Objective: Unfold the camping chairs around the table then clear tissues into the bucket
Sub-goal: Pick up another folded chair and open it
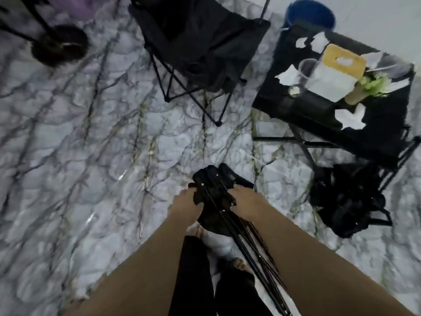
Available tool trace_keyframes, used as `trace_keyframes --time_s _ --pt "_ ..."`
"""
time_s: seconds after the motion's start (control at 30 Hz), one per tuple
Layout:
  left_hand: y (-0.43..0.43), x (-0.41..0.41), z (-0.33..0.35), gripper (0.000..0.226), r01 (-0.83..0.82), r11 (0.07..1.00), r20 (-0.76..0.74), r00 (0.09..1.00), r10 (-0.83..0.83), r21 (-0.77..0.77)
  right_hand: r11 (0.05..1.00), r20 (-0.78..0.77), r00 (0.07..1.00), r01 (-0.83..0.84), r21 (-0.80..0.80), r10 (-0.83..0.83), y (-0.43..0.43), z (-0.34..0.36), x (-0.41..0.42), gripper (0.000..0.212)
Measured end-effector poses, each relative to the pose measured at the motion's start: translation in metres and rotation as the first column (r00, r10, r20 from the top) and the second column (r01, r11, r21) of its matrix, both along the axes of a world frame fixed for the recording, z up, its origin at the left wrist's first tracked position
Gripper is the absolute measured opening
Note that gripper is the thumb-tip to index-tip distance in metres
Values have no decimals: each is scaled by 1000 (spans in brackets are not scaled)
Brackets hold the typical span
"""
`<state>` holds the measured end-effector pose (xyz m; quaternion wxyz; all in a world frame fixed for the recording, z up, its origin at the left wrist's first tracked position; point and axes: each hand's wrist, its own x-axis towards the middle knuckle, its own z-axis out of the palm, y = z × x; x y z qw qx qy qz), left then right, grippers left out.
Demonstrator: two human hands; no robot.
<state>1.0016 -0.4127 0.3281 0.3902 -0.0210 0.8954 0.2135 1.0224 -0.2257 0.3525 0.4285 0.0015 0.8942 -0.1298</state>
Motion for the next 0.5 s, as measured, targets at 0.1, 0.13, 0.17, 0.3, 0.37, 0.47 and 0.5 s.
trace_keyframes --time_s 0.1,0.13,0.17,0.3,0.37,0.47,0.5 --pt "5 25 -43 55 -93 996 -14 996 93 15 997 -16 997 -77 10 77 6 -40 0 55" --pt "7 29 -61 55 -121 992 -21 992 122 19 996 -21 995 -93 6 93 7 -57 0 55" --pt "9 31 -85 55 -143 989 -41 989 144 22 993 -23 993 -115 3 115 8 -81 -2 55" --pt "19 25 -199 59 -216 975 -163 962 221 46 980 -105 975 -196 24 198 8 -198 -20 57" --pt "24 15 -260 62 -258 963 -226 936 269 77 973 -192 954 -225 41 229 9 -263 -30 57" --pt "30 -11 -345 64 -209 970 -362 901 241 126 969 -299 922 -238 62 246 16 -350 -51 56" --pt "31 -20 -371 64 -181 973 -400 889 223 142 969 -331 911 -239 59 245 19 -376 -59 55"
